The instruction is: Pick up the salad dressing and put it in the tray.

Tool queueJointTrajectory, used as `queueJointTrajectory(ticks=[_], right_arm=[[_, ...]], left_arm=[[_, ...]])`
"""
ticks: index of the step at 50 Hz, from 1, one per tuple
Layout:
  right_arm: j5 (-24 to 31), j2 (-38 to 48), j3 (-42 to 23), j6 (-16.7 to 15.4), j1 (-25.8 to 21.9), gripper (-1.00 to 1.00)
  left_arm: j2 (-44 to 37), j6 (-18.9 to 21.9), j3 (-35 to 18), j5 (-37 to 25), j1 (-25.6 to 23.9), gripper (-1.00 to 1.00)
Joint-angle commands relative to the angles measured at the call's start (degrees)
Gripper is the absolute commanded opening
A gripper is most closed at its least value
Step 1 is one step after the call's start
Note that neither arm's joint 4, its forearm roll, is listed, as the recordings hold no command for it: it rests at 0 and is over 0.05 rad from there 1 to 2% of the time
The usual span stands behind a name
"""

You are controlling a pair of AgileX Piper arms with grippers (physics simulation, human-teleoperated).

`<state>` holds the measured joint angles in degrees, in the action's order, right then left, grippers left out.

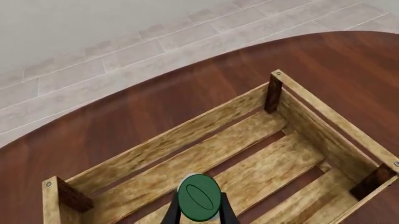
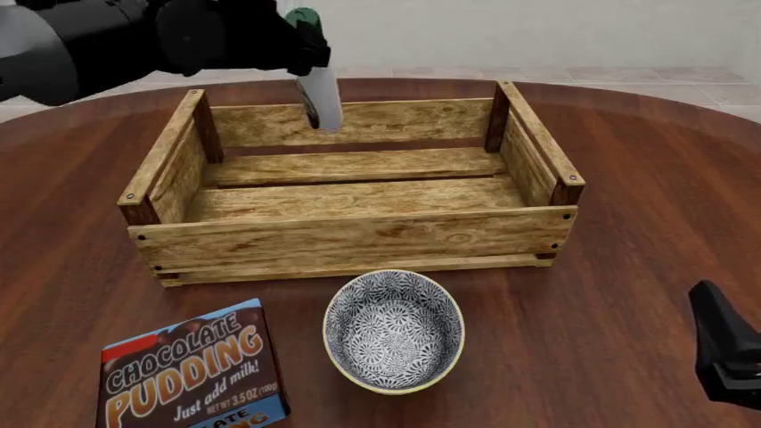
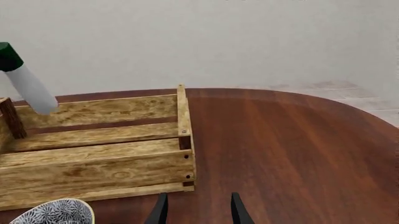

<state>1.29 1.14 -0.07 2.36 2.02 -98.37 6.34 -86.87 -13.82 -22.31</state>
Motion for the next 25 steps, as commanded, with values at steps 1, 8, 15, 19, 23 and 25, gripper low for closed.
queueJointTrajectory(ticks=[1,8,15,19,23,25], right_arm=[[0.5,-0.7,-0.1,-0.5,0.0,1.0],[0.4,-1.0,-0.1,-0.9,-0.2,1.0],[0.2,-1.1,0.0,-1.1,0.0,1.0],[0.1,-1.1,-0.1,-0.8,0.4,1.0],[0.0,-1.1,-0.1,-0.8,0.2,1.0],[0.0,-1.1,-0.1,-0.9,0.1,1.0]], left_arm=[[-4.5,-0.7,-2.4,-0.1,-1.2,-1.0],[-6.9,-0.9,-3.1,0.3,-1.2,-1.0],[-8.9,-1.3,-3.2,1.1,-1.6,-1.0],[-9.9,-2.3,-3.5,1.0,-1.6,-1.0],[-10.4,-2.1,-3.5,1.2,-1.6,-1.0],[-10.6,-2.3,-3.5,1.2,-1.6,-1.0]])
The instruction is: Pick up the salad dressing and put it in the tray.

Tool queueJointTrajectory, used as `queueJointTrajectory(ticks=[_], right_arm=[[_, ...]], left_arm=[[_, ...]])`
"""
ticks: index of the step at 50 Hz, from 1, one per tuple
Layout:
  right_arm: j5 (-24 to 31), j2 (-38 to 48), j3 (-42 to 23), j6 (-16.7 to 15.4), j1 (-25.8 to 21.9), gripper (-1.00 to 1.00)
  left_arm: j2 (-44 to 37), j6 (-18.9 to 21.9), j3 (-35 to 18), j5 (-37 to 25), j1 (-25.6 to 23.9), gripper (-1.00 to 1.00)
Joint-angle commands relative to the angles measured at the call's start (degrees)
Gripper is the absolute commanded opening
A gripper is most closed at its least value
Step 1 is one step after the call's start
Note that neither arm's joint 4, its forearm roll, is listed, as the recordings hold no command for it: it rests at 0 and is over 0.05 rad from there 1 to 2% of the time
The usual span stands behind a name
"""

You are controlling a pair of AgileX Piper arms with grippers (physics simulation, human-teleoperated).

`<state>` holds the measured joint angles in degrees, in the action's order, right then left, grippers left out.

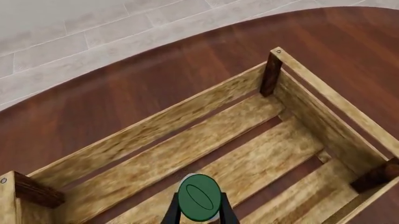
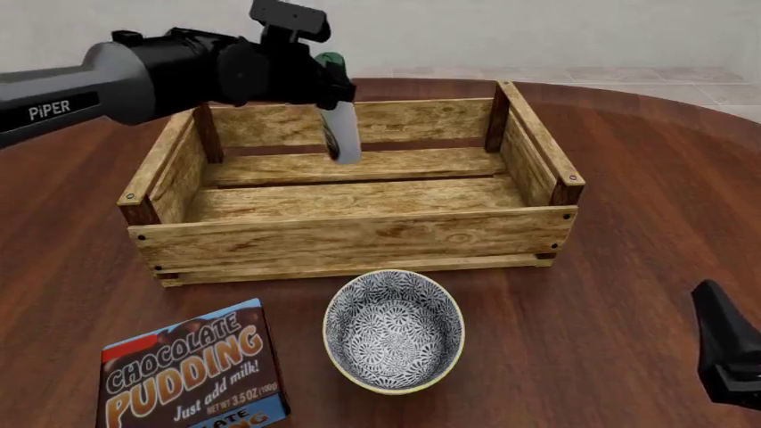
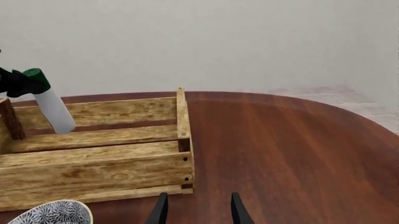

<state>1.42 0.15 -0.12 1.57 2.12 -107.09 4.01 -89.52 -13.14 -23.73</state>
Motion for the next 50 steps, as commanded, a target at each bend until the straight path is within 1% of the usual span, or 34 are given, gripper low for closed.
queueJointTrajectory(ticks=[1,6,10,29,50], right_arm=[[-0.1,-0.1,-0.1,-0.1,0.0,1.0],[-0.2,-0.1,0.0,0.0,-0.1,1.0],[-0.2,-0.1,0.0,0.1,0.1,1.0],[-0.4,-0.1,0.0,0.3,0.5,1.0],[-0.5,-0.1,0.0,0.8,1.1,1.0]], left_arm=[[-2.0,-0.1,-1.0,0.5,-0.1,-1.0],[-2.8,-1.2,-1.2,0.5,0.1,-1.0],[-3.2,-0.9,-0.8,1.0,0.2,-1.0],[-5.1,-2.6,1.1,3.0,0.2,-1.0],[-7.5,-2.8,2.7,5.1,0.5,-1.0]])
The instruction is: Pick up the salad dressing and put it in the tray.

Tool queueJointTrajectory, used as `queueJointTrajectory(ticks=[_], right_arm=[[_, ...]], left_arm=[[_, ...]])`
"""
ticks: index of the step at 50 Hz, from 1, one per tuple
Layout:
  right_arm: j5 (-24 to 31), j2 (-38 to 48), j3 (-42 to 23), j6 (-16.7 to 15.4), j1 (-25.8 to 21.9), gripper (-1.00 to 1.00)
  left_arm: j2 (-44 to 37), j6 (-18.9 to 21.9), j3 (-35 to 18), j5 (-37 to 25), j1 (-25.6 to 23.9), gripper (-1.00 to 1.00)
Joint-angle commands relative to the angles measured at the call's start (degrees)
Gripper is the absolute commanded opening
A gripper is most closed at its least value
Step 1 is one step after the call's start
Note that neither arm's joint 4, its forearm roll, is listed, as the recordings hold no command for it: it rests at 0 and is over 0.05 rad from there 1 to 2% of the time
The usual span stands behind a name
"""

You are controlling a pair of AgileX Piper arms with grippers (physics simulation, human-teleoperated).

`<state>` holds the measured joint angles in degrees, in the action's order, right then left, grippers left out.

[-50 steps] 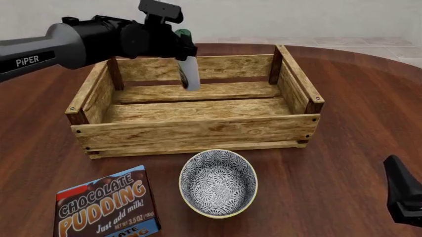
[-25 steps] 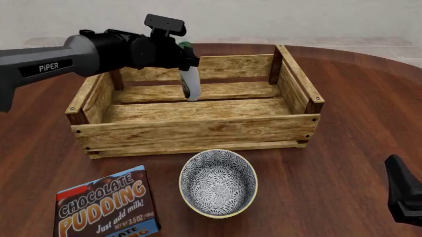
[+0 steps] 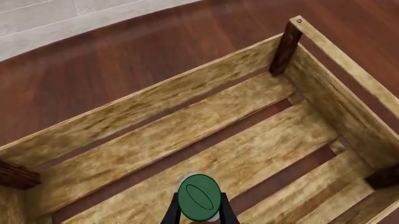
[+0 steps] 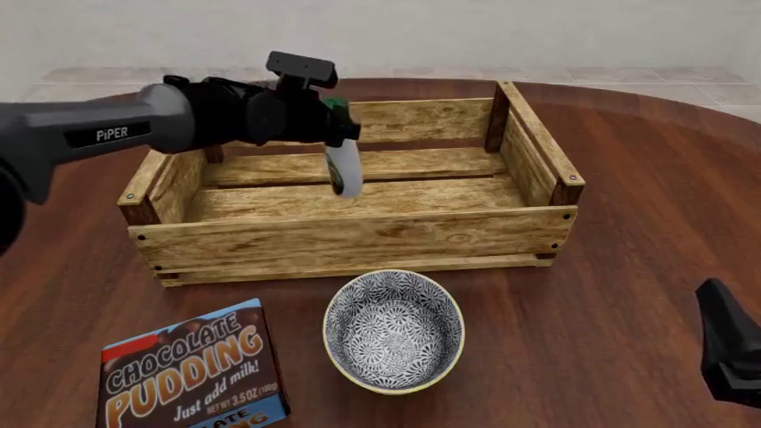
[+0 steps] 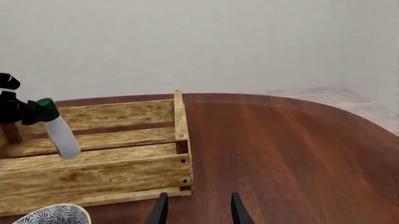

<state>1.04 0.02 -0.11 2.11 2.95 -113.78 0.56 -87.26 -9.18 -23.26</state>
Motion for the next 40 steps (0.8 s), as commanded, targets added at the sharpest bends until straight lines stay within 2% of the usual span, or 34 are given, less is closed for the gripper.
queueJointTrajectory(ticks=[1,40], right_arm=[[-0.1,0.0,0.0,0.3,0.3,1.0],[0.1,0.0,-0.2,0.5,0.6,1.0]], left_arm=[[-0.9,0.6,0.4,1.2,0.2,-1.0],[-2.8,0.6,2.0,3.1,0.0,-1.0]])
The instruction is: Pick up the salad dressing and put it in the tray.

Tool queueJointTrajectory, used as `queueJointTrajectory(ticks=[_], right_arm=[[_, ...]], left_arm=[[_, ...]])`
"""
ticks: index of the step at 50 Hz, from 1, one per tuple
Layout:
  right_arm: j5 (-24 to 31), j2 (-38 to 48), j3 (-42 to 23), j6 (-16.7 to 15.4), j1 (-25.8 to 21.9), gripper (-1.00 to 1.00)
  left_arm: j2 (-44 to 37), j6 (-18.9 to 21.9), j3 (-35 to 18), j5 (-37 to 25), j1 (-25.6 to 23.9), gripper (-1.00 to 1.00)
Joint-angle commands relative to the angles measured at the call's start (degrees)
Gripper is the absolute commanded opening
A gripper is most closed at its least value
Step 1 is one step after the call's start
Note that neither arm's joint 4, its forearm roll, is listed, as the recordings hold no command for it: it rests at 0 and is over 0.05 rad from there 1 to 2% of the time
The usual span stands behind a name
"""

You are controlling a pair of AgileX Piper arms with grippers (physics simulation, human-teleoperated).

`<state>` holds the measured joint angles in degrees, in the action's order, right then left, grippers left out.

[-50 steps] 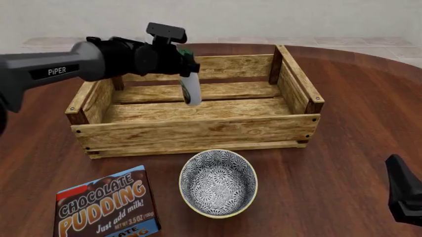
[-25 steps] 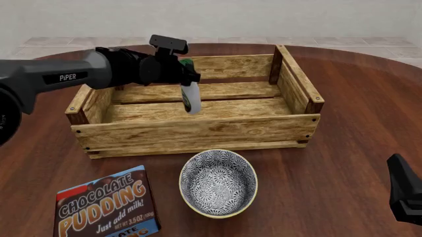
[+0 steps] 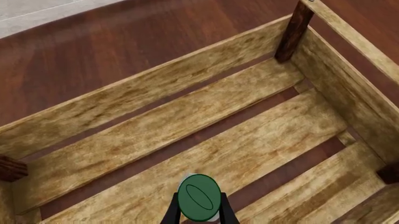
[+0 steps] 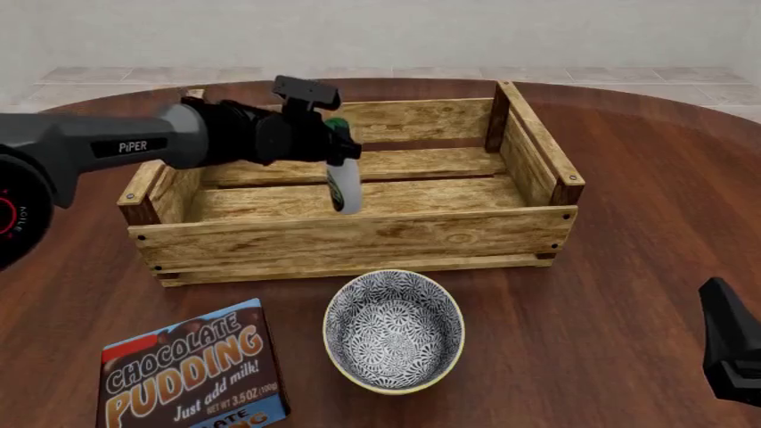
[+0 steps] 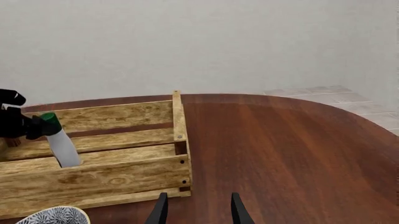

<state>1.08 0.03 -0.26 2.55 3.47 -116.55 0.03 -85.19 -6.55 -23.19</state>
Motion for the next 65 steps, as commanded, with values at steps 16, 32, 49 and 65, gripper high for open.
queueJointTrajectory(ticks=[16,32,49,65], right_arm=[[-0.1,0.0,0.1,0.3,0.2,1.0],[-0.2,0.0,0.2,0.4,0.3,1.0],[-0.2,0.0,0.1,0.5,0.4,1.0],[-0.2,0.0,0.1,0.5,0.5,1.0]], left_arm=[[-0.2,1.3,0.4,0.9,0.1,-1.0],[-1.4,0.8,1.2,1.9,0.0,-1.0],[-2.6,0.5,2.5,3.2,-0.1,-1.0],[-3.2,0.2,3.1,3.9,-0.3,-1.0]])
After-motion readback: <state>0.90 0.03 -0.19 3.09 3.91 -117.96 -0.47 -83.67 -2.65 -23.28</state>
